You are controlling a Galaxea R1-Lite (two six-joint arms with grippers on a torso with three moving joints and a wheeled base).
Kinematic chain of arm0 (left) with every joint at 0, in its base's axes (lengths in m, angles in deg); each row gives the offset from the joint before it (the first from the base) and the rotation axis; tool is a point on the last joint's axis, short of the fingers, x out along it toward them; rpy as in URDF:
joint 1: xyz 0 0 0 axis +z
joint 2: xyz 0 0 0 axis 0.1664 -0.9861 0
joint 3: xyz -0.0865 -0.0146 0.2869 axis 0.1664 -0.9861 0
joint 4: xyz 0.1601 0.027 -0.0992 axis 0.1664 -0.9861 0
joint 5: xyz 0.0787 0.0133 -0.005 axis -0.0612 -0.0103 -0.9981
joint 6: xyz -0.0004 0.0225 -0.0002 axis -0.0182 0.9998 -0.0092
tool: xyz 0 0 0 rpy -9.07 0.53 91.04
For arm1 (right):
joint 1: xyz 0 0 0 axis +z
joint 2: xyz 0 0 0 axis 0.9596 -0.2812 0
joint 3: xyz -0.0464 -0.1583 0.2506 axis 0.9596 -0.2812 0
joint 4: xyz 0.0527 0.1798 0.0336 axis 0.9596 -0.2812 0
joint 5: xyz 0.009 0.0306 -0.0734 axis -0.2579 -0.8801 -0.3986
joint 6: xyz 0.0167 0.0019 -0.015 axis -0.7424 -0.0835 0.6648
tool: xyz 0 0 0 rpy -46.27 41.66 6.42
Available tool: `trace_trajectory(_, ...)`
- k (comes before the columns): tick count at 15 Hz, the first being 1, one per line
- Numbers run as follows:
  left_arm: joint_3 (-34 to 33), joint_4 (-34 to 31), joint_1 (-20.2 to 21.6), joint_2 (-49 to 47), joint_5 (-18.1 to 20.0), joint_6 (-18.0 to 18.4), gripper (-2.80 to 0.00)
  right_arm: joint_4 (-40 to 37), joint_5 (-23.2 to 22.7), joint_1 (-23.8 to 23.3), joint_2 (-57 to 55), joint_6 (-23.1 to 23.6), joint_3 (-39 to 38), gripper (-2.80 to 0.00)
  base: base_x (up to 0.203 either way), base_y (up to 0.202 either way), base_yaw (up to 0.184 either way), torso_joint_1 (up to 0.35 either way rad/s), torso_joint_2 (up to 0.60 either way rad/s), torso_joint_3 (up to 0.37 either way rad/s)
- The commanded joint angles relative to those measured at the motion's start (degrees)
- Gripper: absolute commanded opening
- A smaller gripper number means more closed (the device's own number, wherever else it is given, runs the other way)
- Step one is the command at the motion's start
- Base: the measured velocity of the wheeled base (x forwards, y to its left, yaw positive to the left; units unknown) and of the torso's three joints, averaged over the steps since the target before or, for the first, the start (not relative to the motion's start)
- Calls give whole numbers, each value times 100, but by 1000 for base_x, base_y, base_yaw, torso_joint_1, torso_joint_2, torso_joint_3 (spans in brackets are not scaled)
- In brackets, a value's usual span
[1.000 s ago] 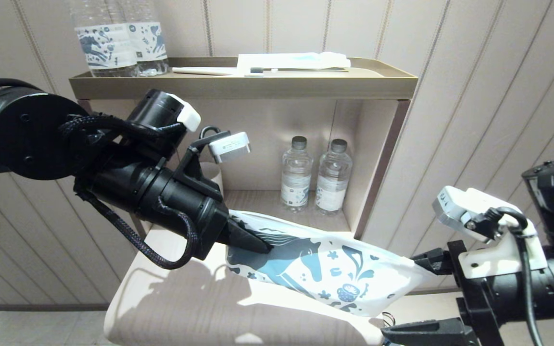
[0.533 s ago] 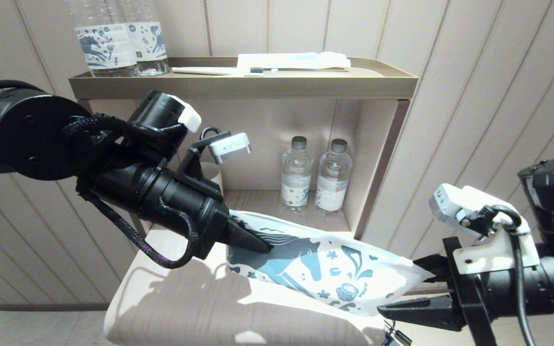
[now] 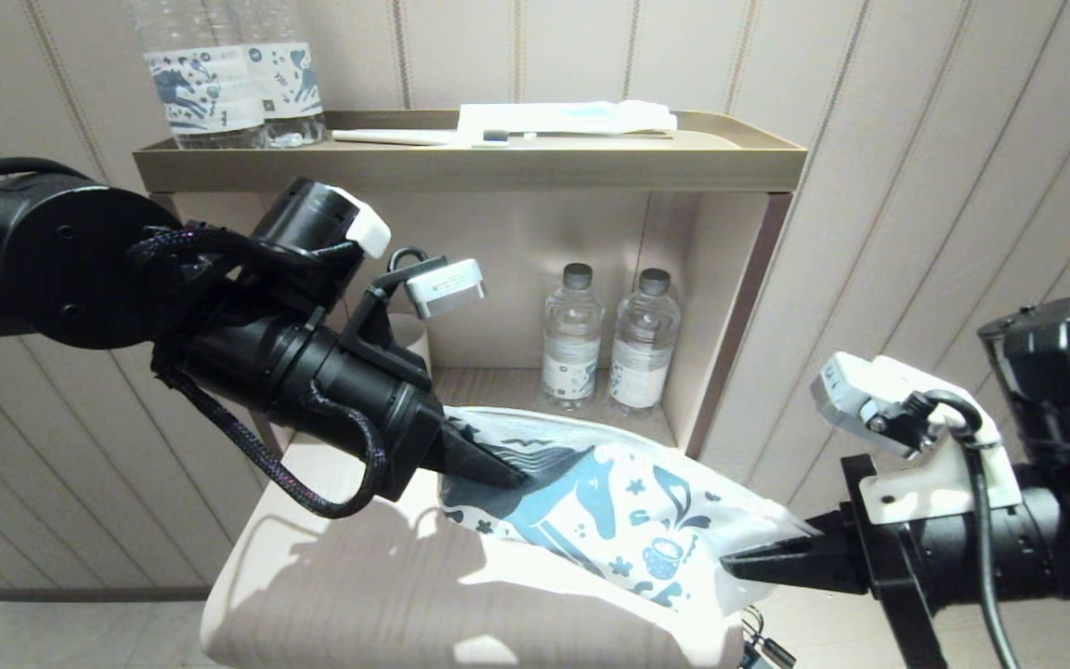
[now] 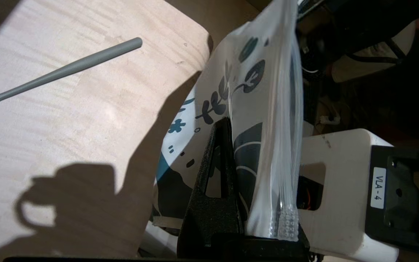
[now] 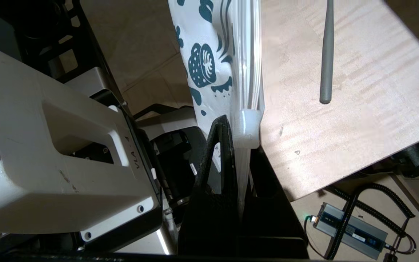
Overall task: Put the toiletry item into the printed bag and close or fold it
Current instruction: Pick up a toothbrush
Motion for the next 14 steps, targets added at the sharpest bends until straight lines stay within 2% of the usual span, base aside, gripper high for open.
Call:
trace_trajectory(1, -5, -24, -7, -39, 19, 14, -280, -1, -15, 80, -295, -9, 264, -280, 0, 0, 0, 0, 0, 0)
trace_trajectory(5, -13, -24, -9, -82, 11, 14, -280, -1, -8, 257, -887, -42, 881, -280, 0, 0, 0, 0, 0, 0)
trace_trajectory(7, -5, -24, -10, -100, 11, 14, -280, -1, -1, 398, -928, -32, 914, -280, 0, 0, 0, 0, 0, 0)
trace_trajectory(12, -13, -24, 16, 13, 19, 5, -280, 1, 41, 188, -663, 47, 652, -280, 0, 0, 0, 0, 0, 0)
trace_trajectory(14, -14, -33, 16, 102, 19, 5, -280, -1, 41, -9, -462, 295, 501, -280, 0, 0, 0, 0, 0, 0)
